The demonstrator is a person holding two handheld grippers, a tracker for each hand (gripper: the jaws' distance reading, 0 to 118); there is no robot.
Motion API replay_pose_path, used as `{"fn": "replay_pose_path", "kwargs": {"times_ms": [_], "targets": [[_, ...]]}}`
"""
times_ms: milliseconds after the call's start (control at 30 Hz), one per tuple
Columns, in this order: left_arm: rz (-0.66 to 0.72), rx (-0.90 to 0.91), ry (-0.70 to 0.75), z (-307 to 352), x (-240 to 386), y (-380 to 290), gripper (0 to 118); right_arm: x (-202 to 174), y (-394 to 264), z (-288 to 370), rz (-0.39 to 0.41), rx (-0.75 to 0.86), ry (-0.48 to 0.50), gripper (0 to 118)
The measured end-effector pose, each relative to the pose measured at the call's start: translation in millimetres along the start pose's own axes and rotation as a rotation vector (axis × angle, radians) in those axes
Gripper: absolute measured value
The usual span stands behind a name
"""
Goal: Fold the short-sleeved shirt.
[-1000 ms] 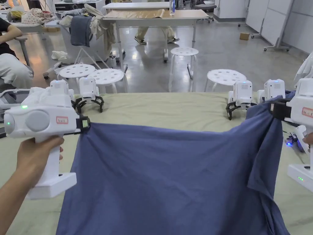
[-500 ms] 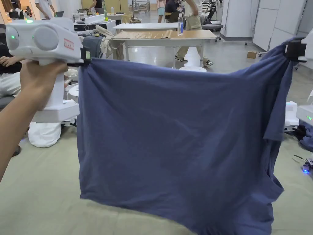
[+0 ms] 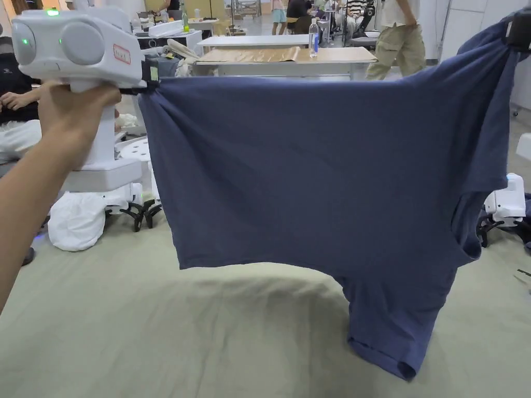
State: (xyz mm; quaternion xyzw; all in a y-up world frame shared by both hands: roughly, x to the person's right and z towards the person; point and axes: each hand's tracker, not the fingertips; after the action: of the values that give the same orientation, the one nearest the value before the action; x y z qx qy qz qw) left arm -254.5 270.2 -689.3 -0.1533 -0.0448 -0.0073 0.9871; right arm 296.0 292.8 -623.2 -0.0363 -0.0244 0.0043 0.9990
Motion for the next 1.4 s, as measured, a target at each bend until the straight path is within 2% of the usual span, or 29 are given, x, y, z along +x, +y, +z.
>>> {"fn": "replay_pose_path", "kwargs": {"times_ms": [167, 267, 400, 500, 767, 967, 1167, 1267, 1400], "targets": [[0.011, -0.099, -0.005, -15.9, -3.1, -65.8, 2, -3.5, -67.5, 10.0, 0.011, -0.120, 0.016, 7], [0.032, -0.145, -0.021, -15.2, -6.1, -106.7, 2, 0.5, -109.4, 18.2, -0.051, -0.167, 0.034, 7], [0.019, -0.196, -0.036, -2.9, -6.5, -147.8, 2, 0.7, -147.3, 39.3, -0.069, -0.216, 0.036, 7], [0.030, -0.221, -0.052, 17.1, -5.0, -173.5, 2, 2.1, -169.3, 63.3, -0.102, -0.243, 0.048, 7], [0.006, -0.261, -0.083, 92.1, -1.3, -233.5, 2, -0.9, -207.3, 143.5, -0.093, -0.286, 0.096, 7], [-0.014, -0.298, -0.091, 145.2, -10.0, -274.9, 2, 1.6, -231.0, 214.1, -0.135, -0.292, 0.121, 7], [0.021, -0.368, -0.088, 188.2, -19.7, -329.2, 2, -0.7, -265.1, 272.7, -0.160, -0.338, 0.141, 7], [0.061, -0.421, -0.089, 202.6, -21.8, -357.5, 2, -7.1, -287.7, 294.4, -0.148, -0.373, 0.128, 7], [0.078, -0.459, -0.083, 219.0, -21.5, -389.0, 2, -9.3, -317.9, 318.0, -0.205, -0.433, 0.120, 7]]}}
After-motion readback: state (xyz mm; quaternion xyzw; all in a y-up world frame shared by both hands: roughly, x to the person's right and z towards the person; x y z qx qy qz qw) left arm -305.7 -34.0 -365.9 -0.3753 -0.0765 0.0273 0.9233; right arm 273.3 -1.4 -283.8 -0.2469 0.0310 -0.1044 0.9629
